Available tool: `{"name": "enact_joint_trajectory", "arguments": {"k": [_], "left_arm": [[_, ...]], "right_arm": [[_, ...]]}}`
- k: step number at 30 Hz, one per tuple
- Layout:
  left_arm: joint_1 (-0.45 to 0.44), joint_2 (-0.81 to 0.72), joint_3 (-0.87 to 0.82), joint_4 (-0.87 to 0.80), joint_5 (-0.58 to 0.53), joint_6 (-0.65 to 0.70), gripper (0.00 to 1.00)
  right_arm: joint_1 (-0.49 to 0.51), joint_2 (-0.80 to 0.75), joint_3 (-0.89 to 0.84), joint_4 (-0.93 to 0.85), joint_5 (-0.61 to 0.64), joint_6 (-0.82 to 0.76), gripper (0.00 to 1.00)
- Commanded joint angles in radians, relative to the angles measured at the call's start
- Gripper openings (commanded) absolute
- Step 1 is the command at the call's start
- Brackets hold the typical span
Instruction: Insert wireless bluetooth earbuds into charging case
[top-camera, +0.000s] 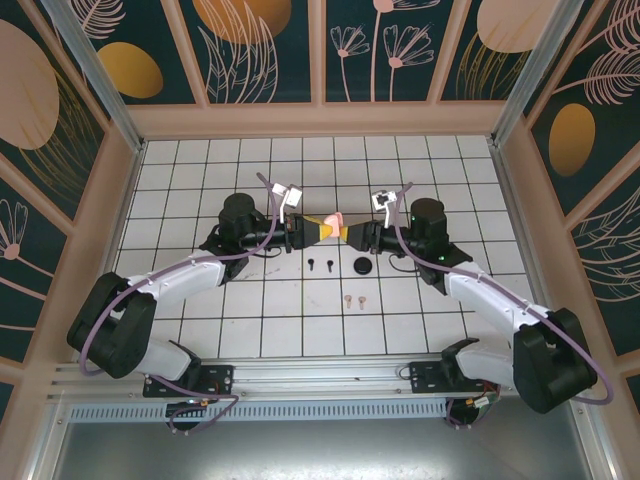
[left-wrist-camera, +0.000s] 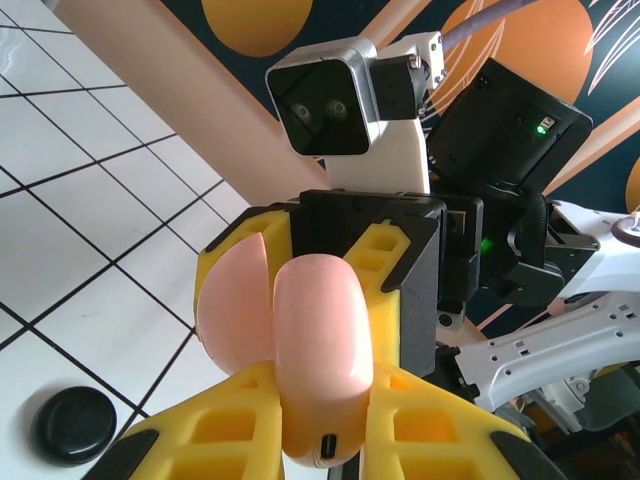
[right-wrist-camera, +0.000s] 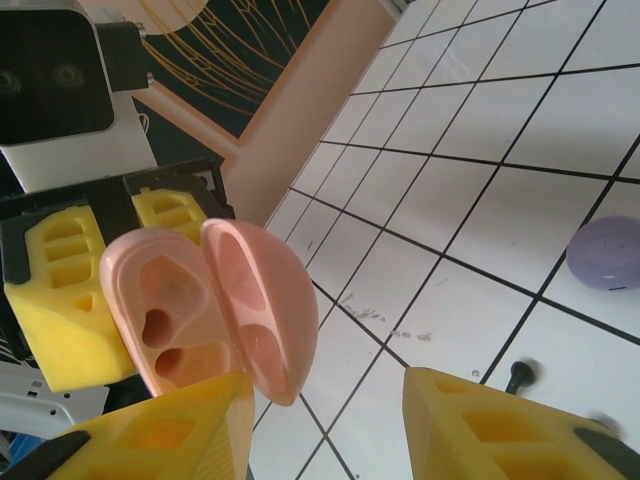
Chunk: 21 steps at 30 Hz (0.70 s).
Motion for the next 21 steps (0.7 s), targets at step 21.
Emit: {"name": "enact_joint_trajectory", "arguments": {"k": [21], "left_arm": [[-0.004,-0.011,0.000,0.038,0.018,-0.003,0.00]], "right_arm": [[0.036,0.052,0.071,0.044,0.029,0.004,0.25]]}}
